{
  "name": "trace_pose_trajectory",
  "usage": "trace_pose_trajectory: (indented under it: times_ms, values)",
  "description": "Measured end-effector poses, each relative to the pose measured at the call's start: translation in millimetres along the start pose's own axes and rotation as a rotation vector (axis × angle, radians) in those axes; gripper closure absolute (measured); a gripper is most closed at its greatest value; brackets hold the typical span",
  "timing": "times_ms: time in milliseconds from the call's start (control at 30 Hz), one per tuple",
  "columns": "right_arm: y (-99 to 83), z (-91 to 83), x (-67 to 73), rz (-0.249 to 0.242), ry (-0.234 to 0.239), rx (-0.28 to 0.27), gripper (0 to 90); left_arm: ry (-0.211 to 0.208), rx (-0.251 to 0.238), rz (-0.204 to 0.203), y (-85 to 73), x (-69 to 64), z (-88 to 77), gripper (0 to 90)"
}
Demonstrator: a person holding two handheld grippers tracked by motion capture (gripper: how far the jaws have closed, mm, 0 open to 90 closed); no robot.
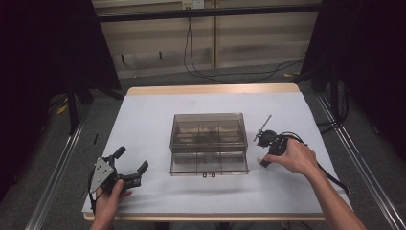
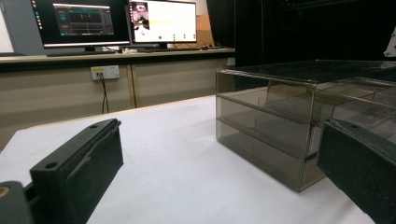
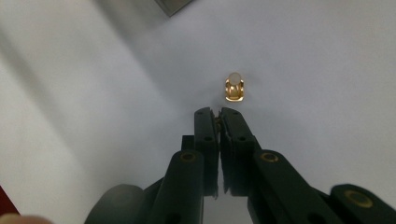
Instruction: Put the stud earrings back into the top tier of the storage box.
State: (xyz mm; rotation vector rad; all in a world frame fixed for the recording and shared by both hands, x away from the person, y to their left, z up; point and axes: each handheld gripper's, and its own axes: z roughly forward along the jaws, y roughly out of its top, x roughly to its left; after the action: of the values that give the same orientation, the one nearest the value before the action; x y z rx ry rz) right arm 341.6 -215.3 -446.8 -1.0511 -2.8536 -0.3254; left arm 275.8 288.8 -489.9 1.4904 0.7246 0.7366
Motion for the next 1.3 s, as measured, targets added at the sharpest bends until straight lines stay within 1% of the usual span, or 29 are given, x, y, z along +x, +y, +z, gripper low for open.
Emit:
trace_pose_trajectory:
  times_ms: [33, 67, 133, 167, 200, 233, 333, 400, 433, 467, 533, 567, 600, 667, 767, 800, 867, 967, 1000, 1033, 1067, 1100, 1133, 1167, 1200, 1233, 1267, 1300]
  values:
    - [-0.3, -0.4, 0.3, -0.001, -0.001, 0.005, 86.3, -0.006, -0.002, 0.002, 0.0, 0.4, 0.0, 0.7]
    - [-0.9, -0.8, 0.7, 0.000, -0.002, 0.010, 86.3, 0.000, -0.002, 0.002, 0.0, 0.2, 0.1, 0.7]
    - [-1.2, -1.6, 0.5, -0.007, -0.001, 0.010, 86.3, -0.001, -0.001, 0.000, 0.0, 0.1, 0.1, 0.6]
    - [-1.6, -2.8, 0.9, -0.001, 0.000, 0.003, 86.3, -0.001, -0.001, 0.000, 0.0, 0.1, 0.1, 0.6]
    - [-3.1, -6.3, 0.2, -0.001, 0.010, -0.017, 86.3, -0.005, 0.000, 0.000, 0.0, 0.2, 0.0, 0.6]
    - [-3.6, -7.6, -0.3, -0.007, 0.013, -0.026, 86.3, -0.001, 0.000, 0.000, 0.0, 0.0, 0.1, 0.7]
    - [-5.7, -13.8, 1.0, 0.005, 0.044, -0.042, 86.3, -0.007, -0.001, 0.000, 0.0, 0.3, 0.0, 0.7]
    - [-7.3, -16.9, 1.0, -0.002, 0.051, -0.061, 86.3, -0.005, 0.001, 0.000, 0.0, 0.2, 0.0, 0.7]
    - [-7.3, -16.9, 1.0, -0.002, 0.051, -0.061, 86.3, -0.005, 0.001, 0.000, 0.0, 0.2, 0.0, 0.7]
    - [-9.0, -21.1, 1.6, -0.004, 0.074, -0.099, 86.3, -0.004, 0.001, 0.000, 0.0, 0.2, 0.0, 0.7]
    - [-10.4, -25.7, 2.8, -0.004, 0.101, -0.134, 86.3, 0.001, 0.001, 0.002, 0.1, 0.2, -0.1, 0.6]
    - [-10.4, -25.7, 2.8, -0.004, 0.101, -0.134, 86.3, 0.001, 0.001, 0.002, 0.1, 0.2, -0.1, 0.6]
    - [-12.2, -29.7, 3.9, -0.011, 0.118, -0.161, 86.2, -0.004, -0.001, 0.002, 0.1, 0.5, 0.0, 0.6]
    - [-14.4, -34.1, 3.6, -0.024, 0.130, -0.187, 86.3, 0.001, -0.001, 0.000, 0.1, 0.3, 0.1, 0.7]
    - [-17.4, -43.0, 4.4, -0.043, 0.159, -0.242, 86.2, -0.006, -0.001, 0.002, 0.1, 0.5, 0.1, 0.7]
    - [-18.1, -46.2, 4.7, -0.050, 0.163, -0.259, 86.2, -0.005, -0.004, -0.004, 0.0, 0.1, 0.4, 0.6]
    - [-18.8, -52.6, 5.6, -0.062, 0.164, -0.277, 86.2, -0.006, 0.000, 0.002, 0.1, 0.5, 0.1, 0.6]
    - [-19.8, -61.3, 6.4, -0.060, 0.165, -0.300, 86.2, -0.006, 0.000, 0.003, 0.1, 0.4, 0.1, 0.6]
    - [-19.8, -61.3, 6.4, -0.060, 0.165, -0.300, 86.2, -0.006, 0.000, 0.002, 0.1, 0.4, 0.1, 0.6]
    - [-20.1, -67.9, 7.4, -0.063, 0.159, -0.322, 86.2, -0.006, 0.000, 0.002, 0.1, 0.3, 0.1, 0.7]
    - [-20.1, -67.9, 7.4, -0.063, 0.159, -0.322, 86.2, -0.006, 0.000, 0.002, 0.1, 0.3, 0.1, 0.7]
    - [-20.5, -75.3, 8.0, -0.083, 0.171, -0.384, 86.2, -0.006, -0.001, 0.002, 0.1, 0.4, 0.1, 0.7]
    - [-20.5, -75.3, 8.0, -0.083, 0.171, -0.384, 86.2, -0.006, 0.001, 0.001, 0.1, 0.4, 0.1, 0.7]
    - [-19.9, -79.1, 9.4, -0.093, 0.167, -0.395, 86.3, -0.007, -0.005, -0.007, 0.0, -0.2, 0.7, 0.6]
    - [-17.3, -83.8, 12.6, -0.105, 0.152, -0.404, 86.2, -0.008, 0.002, 0.000, 0.1, 0.1, 0.1, 0.7]
    - [-14.9, -87.7, 15.5, -0.118, 0.149, -0.411, 86.3, -0.008, 0.002, 0.000, 0.1, 0.1, 0.1, 0.6]
    - [-13.0, -89.7, 17.1, -0.138, 0.132, -0.418, 86.3, -0.010, 0.001, 0.003, 0.1, 0.3, 0.2, 0.7]
    - [-9.5, -93.0, 20.4, -0.155, 0.129, -0.426, 86.3, -0.007, -0.004, -0.007, 0.0, -0.4, 0.5, 0.7]
